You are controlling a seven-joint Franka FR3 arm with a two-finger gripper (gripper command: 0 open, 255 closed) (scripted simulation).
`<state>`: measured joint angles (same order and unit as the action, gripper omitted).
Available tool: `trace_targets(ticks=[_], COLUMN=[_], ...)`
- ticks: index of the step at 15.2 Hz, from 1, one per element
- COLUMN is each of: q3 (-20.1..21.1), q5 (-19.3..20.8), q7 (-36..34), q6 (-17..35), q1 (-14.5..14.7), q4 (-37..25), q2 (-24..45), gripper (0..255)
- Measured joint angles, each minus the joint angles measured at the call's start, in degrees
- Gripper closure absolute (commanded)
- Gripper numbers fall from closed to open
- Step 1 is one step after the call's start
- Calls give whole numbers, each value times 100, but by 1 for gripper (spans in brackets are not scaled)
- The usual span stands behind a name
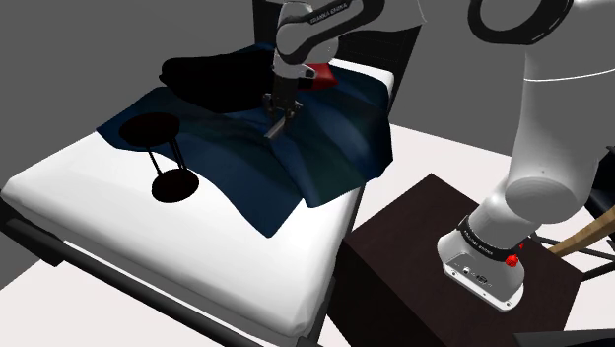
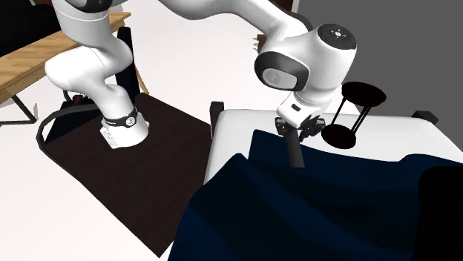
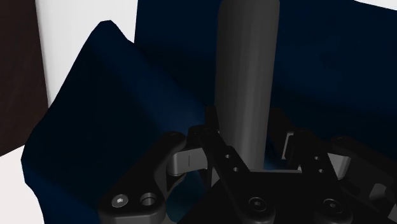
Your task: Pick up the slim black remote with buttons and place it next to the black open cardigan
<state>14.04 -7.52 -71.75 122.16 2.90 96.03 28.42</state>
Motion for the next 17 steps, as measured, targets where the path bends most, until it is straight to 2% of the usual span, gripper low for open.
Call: trace_targets(ticks=[17], q3=[41], q5=[-37], q7=[-158], q6=[-1075], q1=[-42], q4=[-579], q2=[-516], gripper=[255])
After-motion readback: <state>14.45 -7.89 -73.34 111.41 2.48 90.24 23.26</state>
